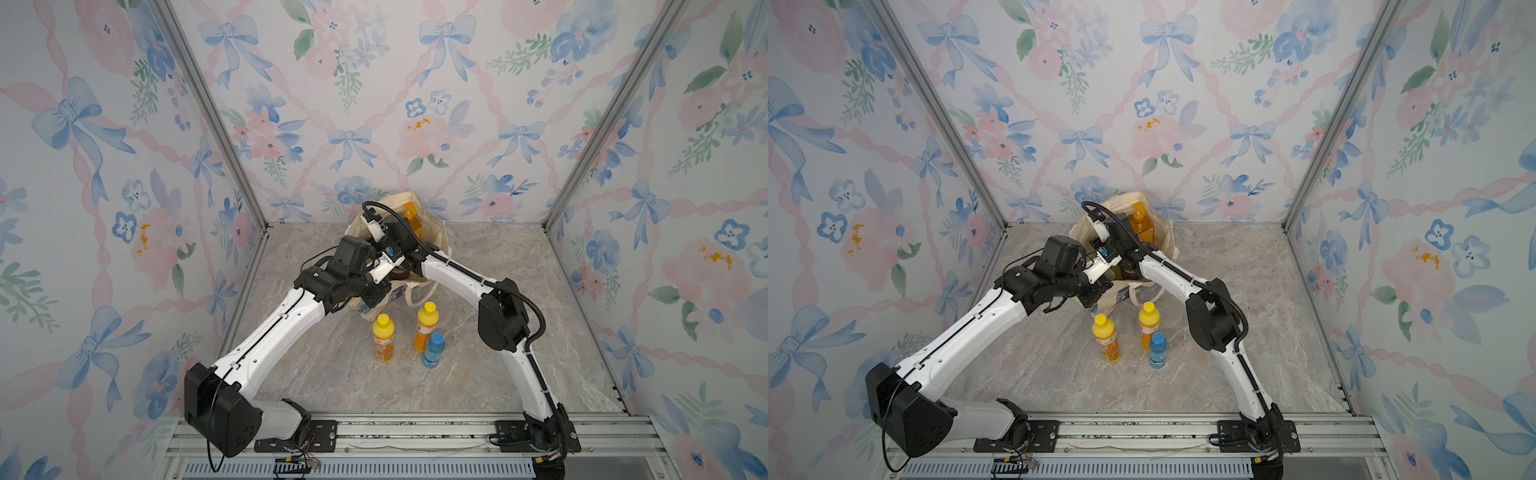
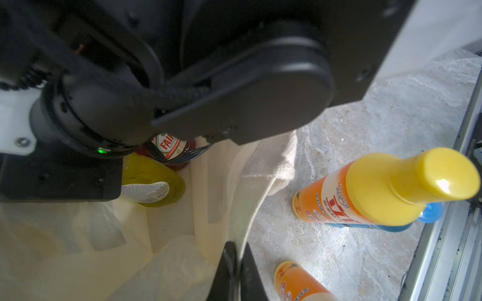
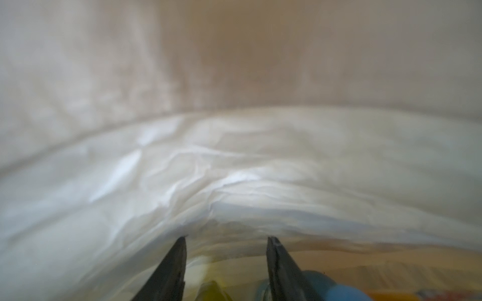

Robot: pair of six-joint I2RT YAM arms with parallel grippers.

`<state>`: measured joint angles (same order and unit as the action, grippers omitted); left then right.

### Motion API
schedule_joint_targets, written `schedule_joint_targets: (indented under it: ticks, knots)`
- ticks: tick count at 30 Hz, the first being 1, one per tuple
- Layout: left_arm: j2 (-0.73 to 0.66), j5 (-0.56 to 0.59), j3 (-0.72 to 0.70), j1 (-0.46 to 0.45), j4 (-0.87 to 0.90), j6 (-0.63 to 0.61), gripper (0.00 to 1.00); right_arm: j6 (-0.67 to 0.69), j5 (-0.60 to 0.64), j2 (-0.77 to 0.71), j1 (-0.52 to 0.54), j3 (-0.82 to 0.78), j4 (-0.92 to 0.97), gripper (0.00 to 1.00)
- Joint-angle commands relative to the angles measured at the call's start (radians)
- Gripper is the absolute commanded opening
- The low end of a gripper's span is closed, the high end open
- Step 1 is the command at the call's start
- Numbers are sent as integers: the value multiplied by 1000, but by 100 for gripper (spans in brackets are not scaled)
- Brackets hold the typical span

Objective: Pack dish soap into the shopping bag
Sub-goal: Place the bottle of dish soap in the shopping bag.

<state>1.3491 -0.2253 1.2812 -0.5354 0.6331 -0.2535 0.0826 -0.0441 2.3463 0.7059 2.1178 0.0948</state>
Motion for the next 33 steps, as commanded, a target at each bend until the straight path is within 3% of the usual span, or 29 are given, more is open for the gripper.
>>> schedule_joint_targets:
  ticks: [1, 16, 21, 28, 33]
  knots:
    - [4, 0, 7, 9, 11, 6, 0, 7, -4, -74, -14, 12, -42, 57]
    - [-6, 6, 9, 10, 11, 17, 0, -4, 2, -194, -14, -30, -70, 70]
    - [-8, 1, 28, 11, 11, 26, 14, -30, 58, -242, -19, -40, -46, 71]
    - [-4, 8, 102, 14, 10, 55, 42, -94, 134, -366, -49, -157, -38, 73]
    - [4, 4, 158, 14, 10, 79, 52, -110, 221, -476, -48, -200, 73, 76]
